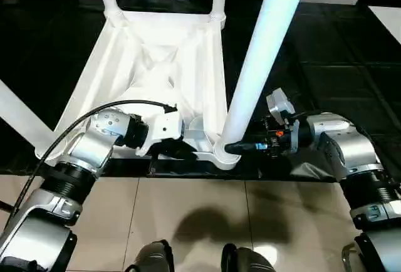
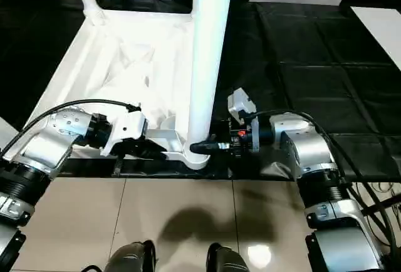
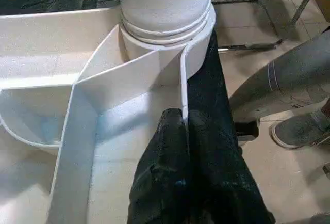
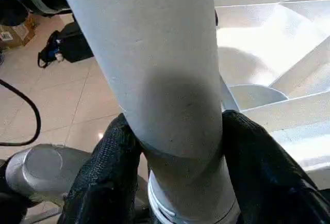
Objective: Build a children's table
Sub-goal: Rotate leg to tighten
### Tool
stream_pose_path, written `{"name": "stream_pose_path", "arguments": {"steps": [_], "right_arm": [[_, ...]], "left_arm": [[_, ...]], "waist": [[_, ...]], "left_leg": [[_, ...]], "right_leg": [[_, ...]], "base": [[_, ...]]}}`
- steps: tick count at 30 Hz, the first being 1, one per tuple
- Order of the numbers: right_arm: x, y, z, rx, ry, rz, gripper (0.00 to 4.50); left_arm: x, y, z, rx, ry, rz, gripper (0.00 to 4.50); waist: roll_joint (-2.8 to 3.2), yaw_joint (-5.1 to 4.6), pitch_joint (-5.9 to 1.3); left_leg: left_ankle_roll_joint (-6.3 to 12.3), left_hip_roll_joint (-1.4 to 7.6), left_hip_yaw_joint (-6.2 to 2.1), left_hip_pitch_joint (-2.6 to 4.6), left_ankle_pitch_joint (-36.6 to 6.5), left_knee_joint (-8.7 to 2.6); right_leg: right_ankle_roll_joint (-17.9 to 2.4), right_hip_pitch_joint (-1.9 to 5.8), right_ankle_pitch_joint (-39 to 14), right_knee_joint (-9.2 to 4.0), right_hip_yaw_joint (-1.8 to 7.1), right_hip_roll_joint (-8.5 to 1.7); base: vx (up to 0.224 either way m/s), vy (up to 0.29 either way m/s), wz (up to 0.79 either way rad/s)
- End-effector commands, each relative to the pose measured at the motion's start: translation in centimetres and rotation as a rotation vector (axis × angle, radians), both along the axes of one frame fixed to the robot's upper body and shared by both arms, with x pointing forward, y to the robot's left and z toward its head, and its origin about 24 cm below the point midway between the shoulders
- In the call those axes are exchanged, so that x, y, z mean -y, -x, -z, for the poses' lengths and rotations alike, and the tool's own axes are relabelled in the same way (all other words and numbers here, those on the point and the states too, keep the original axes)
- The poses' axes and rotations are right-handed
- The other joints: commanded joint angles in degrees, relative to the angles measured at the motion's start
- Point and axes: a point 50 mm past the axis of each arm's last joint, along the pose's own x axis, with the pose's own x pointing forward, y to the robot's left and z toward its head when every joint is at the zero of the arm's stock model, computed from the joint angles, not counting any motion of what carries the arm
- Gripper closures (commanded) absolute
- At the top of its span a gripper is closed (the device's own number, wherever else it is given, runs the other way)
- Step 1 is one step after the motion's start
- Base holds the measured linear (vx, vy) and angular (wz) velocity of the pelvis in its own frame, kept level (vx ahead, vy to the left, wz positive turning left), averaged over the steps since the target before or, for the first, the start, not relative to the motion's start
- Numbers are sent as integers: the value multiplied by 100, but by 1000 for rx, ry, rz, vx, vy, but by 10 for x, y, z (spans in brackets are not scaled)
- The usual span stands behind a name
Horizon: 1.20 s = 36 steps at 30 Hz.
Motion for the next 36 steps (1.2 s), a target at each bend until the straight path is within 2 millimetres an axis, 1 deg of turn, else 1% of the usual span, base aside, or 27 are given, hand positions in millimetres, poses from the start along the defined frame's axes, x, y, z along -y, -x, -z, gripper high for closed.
{"name": "stream_pose_path", "arguments": {"steps": [1, 3, 5, 6, 7, 8, 9, 10, 11, 12, 14, 15, 17, 18, 21, 22, 23, 24, 25, 27, 28, 30, 32, 33, 34, 35, 36], "right_arm": [[-5, 7, 4, -33, -18, -43, 246], [-9, 6, 5, -46, -31, -11, 246], [-26, -1, 9, -39, -39, 167, 247], [-29, -3, 10, -35, -41, 206, 247], [-30, -4, 10, -33, -42, 222, 247], [-38, -6, 12, -26, -41, 286, 248], [-46, -8, 14, -15, -33, 352, 248], [-53, -10, 15, -13, -35, 414, 249], [-57, -12, 16, -13, -37, 455, 250], [-62, -14, 17, -20, -41, 512, 250], [-74, -17, 19, -32, -43, 638, 252], [-75, -17, 19, -36, -47, 657, 253], [-90, -19, 17, -65, -75, 761, 253], [-93, -20, 16, -68, -76, 780, 253], [-108, -21, 12, -57, -86, 819, 253], [-108, -21, 11, -54, -92, 816, 253], [-108, -21, 11, -53, -94, 814, 253], [-107, -21, 11, -45, -101, 804, 219], [-106, -21, 11, -39, -101, 803, 198], [-97, -19, 11, -9, -100, 773, 177], [-96, -19, 11, -5, -101, 773, 177], [-81, -20, 10, 24, -103, 768, 138], [-67, -22, 9, 48, -96, 754, 135], [-61, -22, 9, 61, -92, 735, 134], [-54, -23, 8, 70, -88, 712, 126], [-48, -22, 7, 78, -86, 684, 97], [-44, -22, 7, 84, -83, 660, 90]], "left_arm": [[6, -1, -3, 29, 0, 11, 450], [9, -3, -5, 33, 22, -10, 450], [20, -14, -9, 49, 78, -123, 450], [23, -15, -9, 55, 86, -142, 450], [23, -16, -9, 58, 89, -149, 450], [30, -18, -11, 61, 114, -170, 450], [37, -19, -12, 57, 142, -202, 450], [43, -20, -13, 56, 157, -228, 450], [46, -21, -13, 55, 166, -245, 450], [50, -23, -14, 62, 169, -272, 450], [60, -28, -15, 81, 197, -355, 450], [62, -29, -16, 83, 203, -365, 450], [74, -35, -18, 90, 243, -460, 450], [77, -36, -18, 88, 249, -480, 450], [88, -41, -21, 105, 275, -548, 450], [89, -41, -22, 112, 279, -546, 450], [89, -41, -22, 115, 280, -545, 450], [90, -40, -23, 122, 285, -532, 450], [90, -40, -23, 123, 283, -528, 450], [83, -38, -20, 132, 256, -505, 450], [81, -38, -19, 132, 251, -504, 450], [69, -37, -16, 134, 214, -489, 450], [58, -34, -13, 149, 173, -438, 450], [53, -32, -11, 151, 152, -415, 450], [49, -30, -10, 157, 134, -379, 450], [44, -29, -8, 153, 121, -357, 450], [41, -28, -7, 148, 110, -345, 450]], "waist": [[0, -19, -580], [0, -14, -574], [-13, -21, -554], [-5, -31, -543], [-21, -65, -512], [-39, -82, -488], [-27, -115, -474], [-36, -137, -473], [-34, -188, -467], [-29, -239, -467], [-39, -314, -460], [-31, -339, -464], [-40, -349, -481], [-25, -357, -476], [-25, -359, -490], [-19, -351, -496], [-29, -338, -502], [-32, -328, -512], [-31, -325, -510], [-48, -320, -509], [-40, -313, -506], [-45, -310, -503], [-37, -312, -502], [-43, -327, -502], [-33, -323, -502], [-41, -330, -502], [-40, -329, -504]], "left_leg": [[668, 368, -140, 149, -496, -315], [679, 367, -138, 151, -500, -315], [625, 368, -140, 146, -526, -326], [582, 366, -141, 151, -593, -330], [440, 335, -155, 148, -842, -345], [293, 316, -163, 167, -1039, -347], [178, 310, -190, 134, -1073, -374], [129, 312, -193, 131, -1084, -383], [82, 304, -198, 156, -1185, -388], [60, 287, -213, 131, -1186, -392], [61, 274, -208, 124, -1181, -391], [78, 259, -202, 125, -1158, -386], [131, 238, -192, 129, -1109, -369], [179, 235, -172, 143, -1052, -366], [241, 242, -166, 157, -947, -373], [264, 242, -166, 165, -922, -371], [334, 236, -162, 142, -853, -371], [398, 243, -163, 129, -752, -368], [423, 244, -160, 131, -729, -367], [504, 242, -151, 130, -727, -363], [514, 245, -153, 130, -735, -364], [528, 257, -159, 126, -766, -369], [524, 265, -170, 130, -783, -375], [547, 270, -167, 114, -754, -374], [550, 270, -169, 123, -767, -373], [571, 273, -161, 132, -791, -369], [570, 284, -159, 127, -780, -367]], "right_leg": [[-1536, 416, -627, -288, 329, -518], [-1530, 411, -651, -294, 328, -511], [-1495, 399, -779, -305, 331, -508], [-1478, 384, -908, -321, 332, -513], [-1361, 380, -1420, -387, 325, -523], [-1179, 377, -1961, -450, 332, -555], [-1040, 406, -2252, -455, 325, -557], [-985, 399, -2307, -457, 325, -545], [-945, 369, -2424, -486, 326, -544], [-901, 393, -2489, -483, 325, -547], [-841, 382, -2503, -501, 329, -525], [-833, 373, -2497, -516, 327, -524], [-819, 384, -2400, -523, 332, -521], [-851, 356, -2250, -529, 343, -498], [-969, 361, -1827, -495, 340, -470], [-987, 365, -1750, -486, 338, -469], [-1015, 397, -1576, -471, 343, -479], [-1049, 411, -1357, -445, 345, -482], [-1069, 409, -1281, -440, 346, -480], [-1124, 421, -1180, -433, 342, -481], [-1121, 423, -1210, -438, 343, -489], [-1088, 429, -1314, -438, 341, -494], [-1099, 429, -1316, -436, 334, -491], [-1116, 438, -1217, -422, 341, -493], [-1121, 427, -1208, -425, 338, -493], [-1143, 429, -1199, -426, 347, -497], [-1177, 434, -1169, -415, 348, -501]], "base": [[0, 0, 0], [0, 0, 0], [0, 0, 0], [0, 0, 0], [0, 0, 0], [0, 0, 0], [0, 0, 0], [0, 0, 0], [0, 0, 0], [0, 0, 0], [0, 0, 0], [0, 0, 0], [0, 0, 0], [0, 0, 0], [0, 0, 0], [0, 0, 0], [0, 0, 0], [0, 0, 0], [0, 0, 0], [0, 0, 0], [0, 0, 0], [0, 0, 0], [0, 0, 0], [0, 0, 0], [0, 0, 0], [0, 0, 0], [0, 0, 0]]}}
